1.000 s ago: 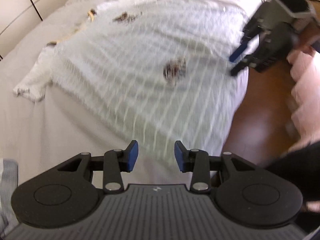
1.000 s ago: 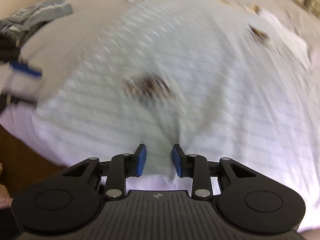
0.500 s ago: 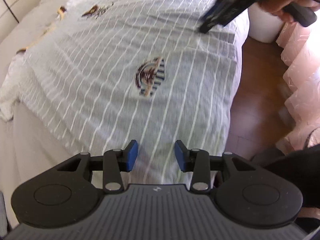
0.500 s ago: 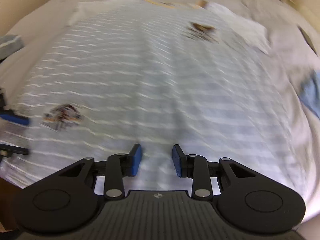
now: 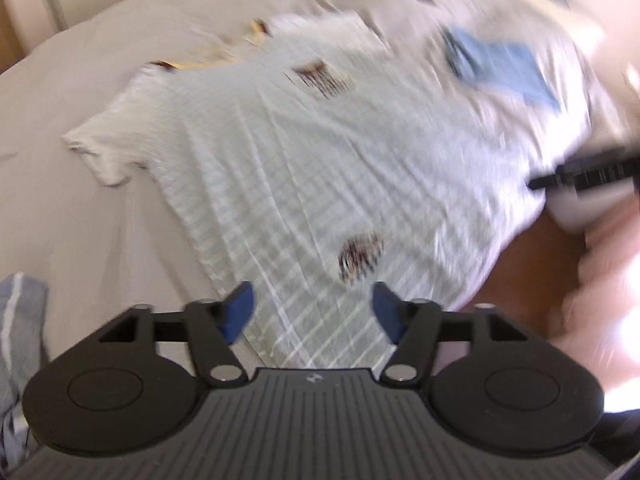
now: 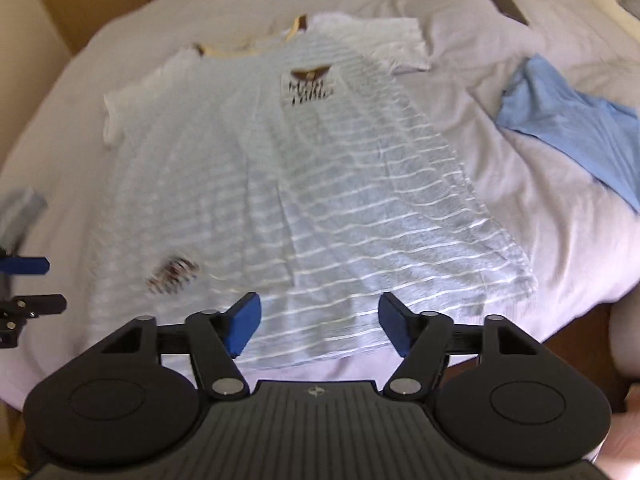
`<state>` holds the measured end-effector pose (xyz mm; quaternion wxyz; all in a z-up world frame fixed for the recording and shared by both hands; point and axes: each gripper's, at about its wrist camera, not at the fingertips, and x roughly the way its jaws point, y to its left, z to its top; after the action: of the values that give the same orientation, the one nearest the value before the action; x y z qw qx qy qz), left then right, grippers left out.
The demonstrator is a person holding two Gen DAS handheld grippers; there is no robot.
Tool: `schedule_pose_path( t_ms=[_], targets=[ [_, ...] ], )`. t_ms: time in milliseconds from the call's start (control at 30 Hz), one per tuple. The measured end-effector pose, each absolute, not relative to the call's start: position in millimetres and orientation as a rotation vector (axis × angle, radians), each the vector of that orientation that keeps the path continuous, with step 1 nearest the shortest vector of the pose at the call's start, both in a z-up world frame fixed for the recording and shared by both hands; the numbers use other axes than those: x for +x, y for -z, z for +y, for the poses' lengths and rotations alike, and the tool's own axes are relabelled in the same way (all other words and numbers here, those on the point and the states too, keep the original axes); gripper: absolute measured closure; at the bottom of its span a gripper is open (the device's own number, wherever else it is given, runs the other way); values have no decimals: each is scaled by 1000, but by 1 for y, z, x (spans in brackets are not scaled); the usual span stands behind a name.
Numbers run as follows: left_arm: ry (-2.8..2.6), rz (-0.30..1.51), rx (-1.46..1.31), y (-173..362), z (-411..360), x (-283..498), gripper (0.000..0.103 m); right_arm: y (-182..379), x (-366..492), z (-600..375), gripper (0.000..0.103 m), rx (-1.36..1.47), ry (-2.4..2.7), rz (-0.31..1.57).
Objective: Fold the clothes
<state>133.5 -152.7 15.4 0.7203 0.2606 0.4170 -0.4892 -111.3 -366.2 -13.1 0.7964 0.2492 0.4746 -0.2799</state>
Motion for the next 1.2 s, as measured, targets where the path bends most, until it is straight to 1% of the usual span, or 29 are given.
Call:
schedule_pose_path(
  t_ms=[67,167,267,400,533,733,833,967,1200],
  targets=[
    [1029,922,517,-34,-149,138,9,-7,-113,-363,21,581,621,990],
    [974,943,438,-59,-142,145,3,-31,-118,-364,10,634,668,965],
    [967,973,396,-76,-135,149,2,-54,-122,-361,4,626,720,956],
    [985,971,391,-97,-121,148,2,-85,-134,-344,3,622,763,906],
    [1029,900,377,-118,-93,150,2,-112,-146,-315,3,640,814,875],
    [1082,818,358,-146,-34,158,2,-142,-145,-257,3,691,904,873],
    [1075,814,337,-156,-5,162,2,-156,-135,-222,3,637,909,888],
    [1071,759,364,-163,29,160,2,-171,-119,-177,3,529,907,915],
    [1029,775,373,-162,76,167,1,-178,-93,-123,3,468,854,928]
  ],
)
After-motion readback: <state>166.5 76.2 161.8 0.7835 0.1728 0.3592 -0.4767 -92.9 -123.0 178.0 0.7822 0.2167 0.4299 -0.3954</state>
